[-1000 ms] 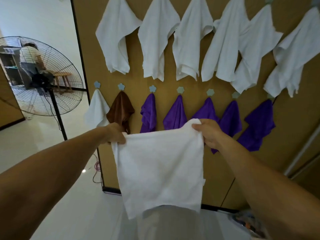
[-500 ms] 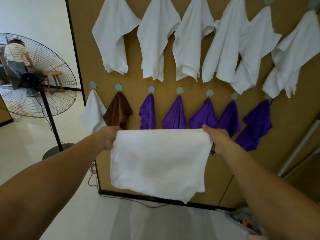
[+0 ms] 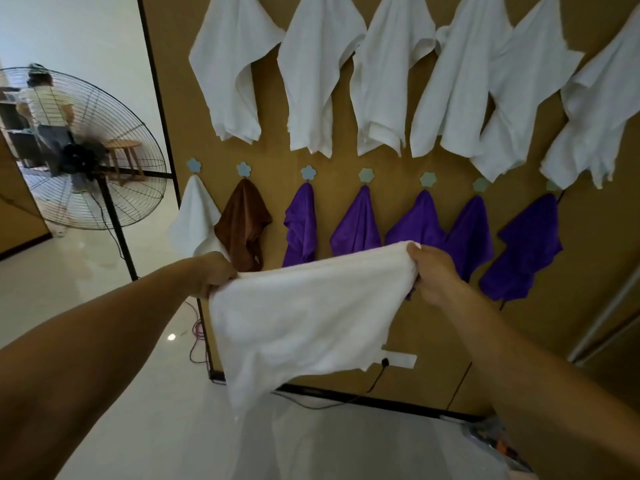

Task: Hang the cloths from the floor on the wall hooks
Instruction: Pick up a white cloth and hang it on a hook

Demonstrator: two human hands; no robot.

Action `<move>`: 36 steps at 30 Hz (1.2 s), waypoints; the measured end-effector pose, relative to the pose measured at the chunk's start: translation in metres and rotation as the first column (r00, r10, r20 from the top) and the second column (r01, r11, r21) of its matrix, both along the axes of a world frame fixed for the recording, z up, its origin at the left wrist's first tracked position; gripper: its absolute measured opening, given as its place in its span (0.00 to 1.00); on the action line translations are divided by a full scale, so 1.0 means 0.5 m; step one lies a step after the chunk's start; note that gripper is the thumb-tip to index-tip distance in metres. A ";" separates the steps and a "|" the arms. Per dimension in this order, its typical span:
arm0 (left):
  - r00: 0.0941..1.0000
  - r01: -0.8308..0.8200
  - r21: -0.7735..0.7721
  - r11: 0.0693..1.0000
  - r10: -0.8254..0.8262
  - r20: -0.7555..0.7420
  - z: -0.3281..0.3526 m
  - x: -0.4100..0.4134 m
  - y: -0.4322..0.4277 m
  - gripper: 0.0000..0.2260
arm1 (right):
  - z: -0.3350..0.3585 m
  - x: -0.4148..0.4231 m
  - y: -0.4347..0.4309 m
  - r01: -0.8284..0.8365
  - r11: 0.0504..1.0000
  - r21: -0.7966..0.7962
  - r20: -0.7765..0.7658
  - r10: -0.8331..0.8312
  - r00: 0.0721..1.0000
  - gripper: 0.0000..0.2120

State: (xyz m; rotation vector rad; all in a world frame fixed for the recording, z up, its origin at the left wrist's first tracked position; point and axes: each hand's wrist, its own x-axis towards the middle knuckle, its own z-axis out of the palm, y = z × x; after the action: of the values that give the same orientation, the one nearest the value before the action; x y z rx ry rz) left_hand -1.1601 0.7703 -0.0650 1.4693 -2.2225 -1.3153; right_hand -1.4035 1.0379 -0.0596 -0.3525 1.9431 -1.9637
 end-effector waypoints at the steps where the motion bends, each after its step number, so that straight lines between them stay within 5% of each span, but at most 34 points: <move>1: 0.997 0.011 -0.070 0.997 -0.006 0.075 -0.006 0.001 0.003 0.08 | -0.004 -0.004 0.000 0.006 1.000 0.027 -0.044 -0.005 0.999 0.16; 5: 0.990 -0.132 -0.143 0.981 0.137 0.024 -0.014 0.005 0.013 0.11 | -0.018 -0.011 -0.003 0.004 0.991 0.133 -0.183 0.021 0.983 0.15; 9: 0.875 -0.385 0.111 0.916 0.401 -0.271 -0.009 0.031 0.011 0.17 | -0.021 -0.034 -0.006 -0.035 0.959 0.282 -0.229 0.103 0.968 0.15; 14: 0.755 -0.476 0.243 0.845 0.535 -0.378 0.002 0.062 0.032 0.17 | -0.023 -0.030 -0.013 -0.074 0.939 0.335 -0.147 0.129 0.981 0.11; 21: 0.751 -0.469 0.283 0.836 0.547 -0.371 0.024 0.137 0.078 0.07 | -0.003 0.007 -0.039 -0.172 0.979 0.105 -0.130 0.185 0.974 0.11; 26: 0.736 -0.494 0.223 0.840 0.541 -0.408 0.033 0.192 0.086 0.03 | 0.013 0.053 -0.065 -0.188 0.978 0.089 -0.174 0.201 0.964 0.04; 31: 0.795 -0.427 0.199 0.882 0.471 -0.382 0.038 0.260 0.049 0.05 | 0.040 0.115 -0.121 -0.183 0.982 0.048 -0.226 0.189 0.956 0.06; 36: 0.741 -0.425 0.203 0.882 0.468 -0.482 0.052 0.327 -0.028 0.11 | 0.066 0.181 -0.191 -0.212 0.976 0.048 -0.266 0.217 0.939 0.08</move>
State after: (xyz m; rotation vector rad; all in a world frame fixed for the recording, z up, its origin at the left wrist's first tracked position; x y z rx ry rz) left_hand -0.9964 0.7565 -0.0390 1.3439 -1.3791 -1.4221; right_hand -1.3132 0.9422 -0.0265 -0.8305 1.9825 -1.8323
